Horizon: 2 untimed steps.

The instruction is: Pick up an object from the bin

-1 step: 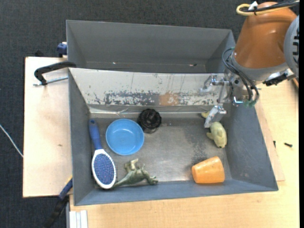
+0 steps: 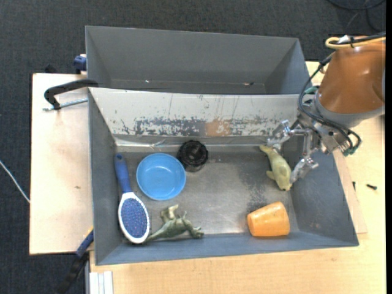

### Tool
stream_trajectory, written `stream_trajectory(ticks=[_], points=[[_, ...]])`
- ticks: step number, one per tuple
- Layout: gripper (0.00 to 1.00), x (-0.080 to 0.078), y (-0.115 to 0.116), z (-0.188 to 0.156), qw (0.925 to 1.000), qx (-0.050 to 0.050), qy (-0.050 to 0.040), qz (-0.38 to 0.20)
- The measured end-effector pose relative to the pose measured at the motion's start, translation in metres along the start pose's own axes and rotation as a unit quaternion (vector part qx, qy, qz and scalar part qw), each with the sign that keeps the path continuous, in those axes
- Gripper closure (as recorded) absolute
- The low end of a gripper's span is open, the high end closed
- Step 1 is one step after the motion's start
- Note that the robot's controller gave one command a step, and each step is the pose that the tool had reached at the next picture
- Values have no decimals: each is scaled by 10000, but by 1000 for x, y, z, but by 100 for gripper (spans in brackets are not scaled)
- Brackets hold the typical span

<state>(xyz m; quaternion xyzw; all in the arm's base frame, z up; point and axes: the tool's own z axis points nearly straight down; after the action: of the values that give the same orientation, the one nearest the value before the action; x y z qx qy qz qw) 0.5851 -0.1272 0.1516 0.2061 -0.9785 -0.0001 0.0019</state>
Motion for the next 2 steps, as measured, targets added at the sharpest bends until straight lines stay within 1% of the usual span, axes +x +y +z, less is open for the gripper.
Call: stream_trajectory(ticks=[1, 2], points=[[0, 9, -14, 58, 9999, -15, -6, 128], [100, 7, -14, 54, 9999, 1, -34, 120]])
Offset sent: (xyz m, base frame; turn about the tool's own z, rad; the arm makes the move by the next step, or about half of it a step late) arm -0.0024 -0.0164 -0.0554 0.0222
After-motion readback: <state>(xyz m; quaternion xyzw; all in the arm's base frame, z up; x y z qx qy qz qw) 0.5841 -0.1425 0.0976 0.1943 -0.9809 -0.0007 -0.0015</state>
